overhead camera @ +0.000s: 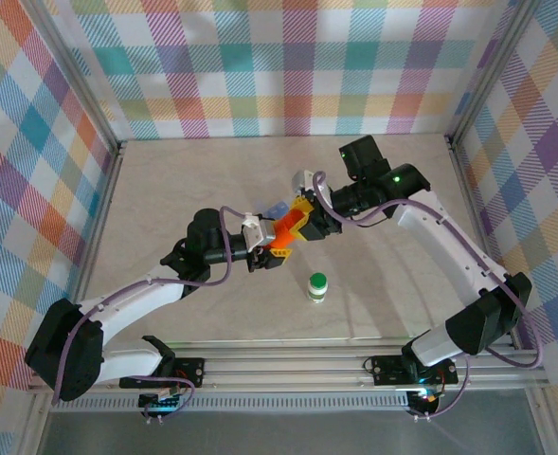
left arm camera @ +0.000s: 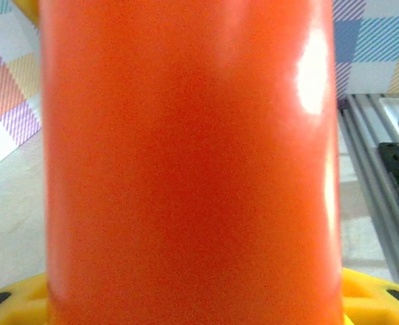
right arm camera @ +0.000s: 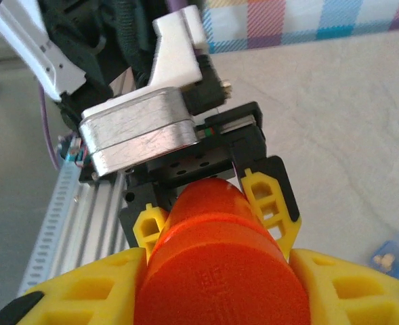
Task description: Sort the pills into containers
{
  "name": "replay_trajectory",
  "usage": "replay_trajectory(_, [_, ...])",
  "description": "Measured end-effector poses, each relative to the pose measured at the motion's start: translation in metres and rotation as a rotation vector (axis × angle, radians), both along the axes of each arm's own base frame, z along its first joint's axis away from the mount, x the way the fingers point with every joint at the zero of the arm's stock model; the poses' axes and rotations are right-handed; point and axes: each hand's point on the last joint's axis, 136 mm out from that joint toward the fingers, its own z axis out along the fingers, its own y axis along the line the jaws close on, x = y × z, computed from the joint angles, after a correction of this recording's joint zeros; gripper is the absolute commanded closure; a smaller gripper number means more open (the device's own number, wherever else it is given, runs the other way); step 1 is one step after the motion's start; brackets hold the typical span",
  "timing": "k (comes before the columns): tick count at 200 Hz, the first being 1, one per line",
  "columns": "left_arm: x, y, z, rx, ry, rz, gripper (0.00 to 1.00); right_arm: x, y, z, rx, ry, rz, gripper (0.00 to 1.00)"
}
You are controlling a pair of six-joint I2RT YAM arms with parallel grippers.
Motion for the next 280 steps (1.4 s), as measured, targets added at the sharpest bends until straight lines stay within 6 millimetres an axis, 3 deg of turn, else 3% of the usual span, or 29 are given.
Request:
replay_trajectory(33, [0.013,0.006,-0.007,0.046,-0.036,0.081,1.00,0.016,0.001,-0.009,0.002,0.155,-0.212,0.70])
replay_trajectory(84, [0.028,0.009,-0.006,0.063,-0.081,0.161,1.00,0.044,0.004,-0.009,0.017,0.529,-0.589,0.83])
replay_trajectory(104, [0.034,0.011,-0.011,0.077,-0.079,0.198,1.00,0.055,0.005,-0.014,0.022,0.657,-0.705,0.79])
replay_trajectory(126, [0.040,0.014,-0.012,0.080,-0.075,0.230,1.00,0.065,0.006,-0.016,0.039,0.731,-0.796,0.68])
replay_trajectory(145, [0.043,0.015,-0.008,0.062,-0.078,0.250,1.00,0.071,0.006,-0.013,0.064,0.748,-0.843,0.52])
replay_trajectory(174, [0.045,0.015,-0.004,0.034,-0.076,0.267,1.00,0.083,0.004,-0.014,0.072,0.738,-0.906,0.41])
replay_trajectory(206, [0.029,0.004,0.004,-0.006,-0.099,0.187,1.00,0.116,-0.004,-0.024,0.083,0.665,-1.025,0.39])
replay_trajectory(234, [0.025,0.002,0.019,-0.048,-0.140,0.168,1.00,0.128,-0.012,-0.031,0.069,0.643,-1.067,0.35])
replay_trajectory(280, [0.025,0.001,0.022,-0.065,-0.136,0.165,1.00,0.130,-0.015,0.005,0.125,0.530,-1.013,0.31])
